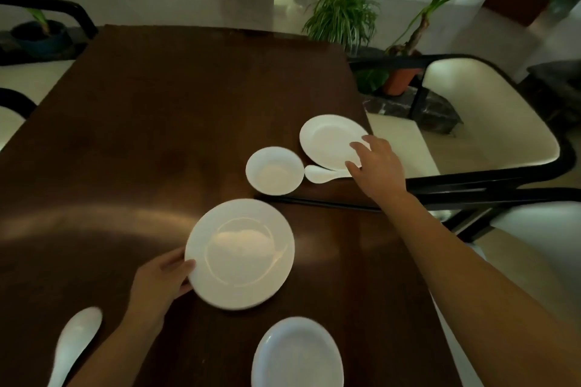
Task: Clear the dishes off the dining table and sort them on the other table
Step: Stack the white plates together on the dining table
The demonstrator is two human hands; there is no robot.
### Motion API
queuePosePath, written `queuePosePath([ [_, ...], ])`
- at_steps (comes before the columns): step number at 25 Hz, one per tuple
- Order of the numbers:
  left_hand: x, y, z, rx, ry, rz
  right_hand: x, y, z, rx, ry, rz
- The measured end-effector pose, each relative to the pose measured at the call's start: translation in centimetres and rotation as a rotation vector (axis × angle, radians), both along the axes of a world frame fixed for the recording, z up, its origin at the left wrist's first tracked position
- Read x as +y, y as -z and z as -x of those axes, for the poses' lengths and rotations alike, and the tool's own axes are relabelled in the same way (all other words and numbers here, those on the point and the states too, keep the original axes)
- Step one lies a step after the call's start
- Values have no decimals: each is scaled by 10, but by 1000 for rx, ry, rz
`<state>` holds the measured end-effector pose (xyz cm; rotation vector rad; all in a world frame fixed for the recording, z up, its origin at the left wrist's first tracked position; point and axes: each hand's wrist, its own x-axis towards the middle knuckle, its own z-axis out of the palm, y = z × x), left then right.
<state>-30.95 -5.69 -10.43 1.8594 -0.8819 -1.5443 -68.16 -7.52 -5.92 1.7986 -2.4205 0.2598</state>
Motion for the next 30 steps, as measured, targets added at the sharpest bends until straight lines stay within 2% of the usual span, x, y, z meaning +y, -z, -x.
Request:
queuePosePath([
  [4, -5, 3, 2, -30, 28, 28, -42, 6, 30, 75, 79, -119],
  [11, -23, 6, 20, -70, 141, 126, -70, 37, 44, -152, 235, -263],
  [20, -36, 7, 30, -87, 145, 110, -75, 45, 50, -316, 351, -126],
  [23, -35, 6, 30, -81, 144, 105, -78, 43, 51, -434, 448, -20],
  [26, -34, 6, 29, -72, 140, 101, -80, 43, 54, -573, 582, -35],
  [30, -35, 5, 27, -19, 129, 67, -72, 38, 53, -1093, 645, 134],
])
